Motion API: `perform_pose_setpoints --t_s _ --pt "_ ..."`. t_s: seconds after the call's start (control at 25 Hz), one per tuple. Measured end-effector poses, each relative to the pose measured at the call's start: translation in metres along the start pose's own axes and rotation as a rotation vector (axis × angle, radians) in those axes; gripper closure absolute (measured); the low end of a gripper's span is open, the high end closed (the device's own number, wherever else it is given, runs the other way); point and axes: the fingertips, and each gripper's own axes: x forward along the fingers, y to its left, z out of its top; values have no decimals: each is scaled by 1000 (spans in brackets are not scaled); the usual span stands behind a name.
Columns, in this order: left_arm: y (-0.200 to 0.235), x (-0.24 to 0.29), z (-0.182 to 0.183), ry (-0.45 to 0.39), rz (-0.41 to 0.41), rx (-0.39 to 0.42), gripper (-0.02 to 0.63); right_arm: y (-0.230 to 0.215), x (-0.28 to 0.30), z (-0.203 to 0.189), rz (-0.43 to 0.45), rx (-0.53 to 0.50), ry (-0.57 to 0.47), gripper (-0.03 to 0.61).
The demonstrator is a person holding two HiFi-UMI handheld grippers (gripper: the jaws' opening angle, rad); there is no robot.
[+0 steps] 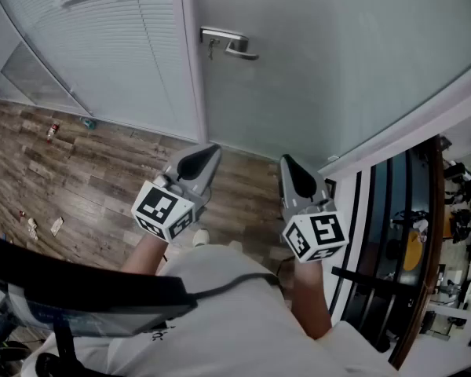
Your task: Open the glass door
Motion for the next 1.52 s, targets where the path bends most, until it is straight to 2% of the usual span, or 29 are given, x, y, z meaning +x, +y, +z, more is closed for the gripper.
perform_pose_setpoints --t_s 0.56,1.12,1.32,1.52 --pt "6 2 5 -4 92 6 611 5 11 2 71 1 -7 571" --pt "6 13 -3 3 197 21 612 -28 26 -9 110 -10 -1 569" --pt "11 20 -6 8 204 20 612 -33 36 -14 107 6 4 569" --pt "35 28 0 -10 198 21 611 -32 59 -10 101 -6 12 569"
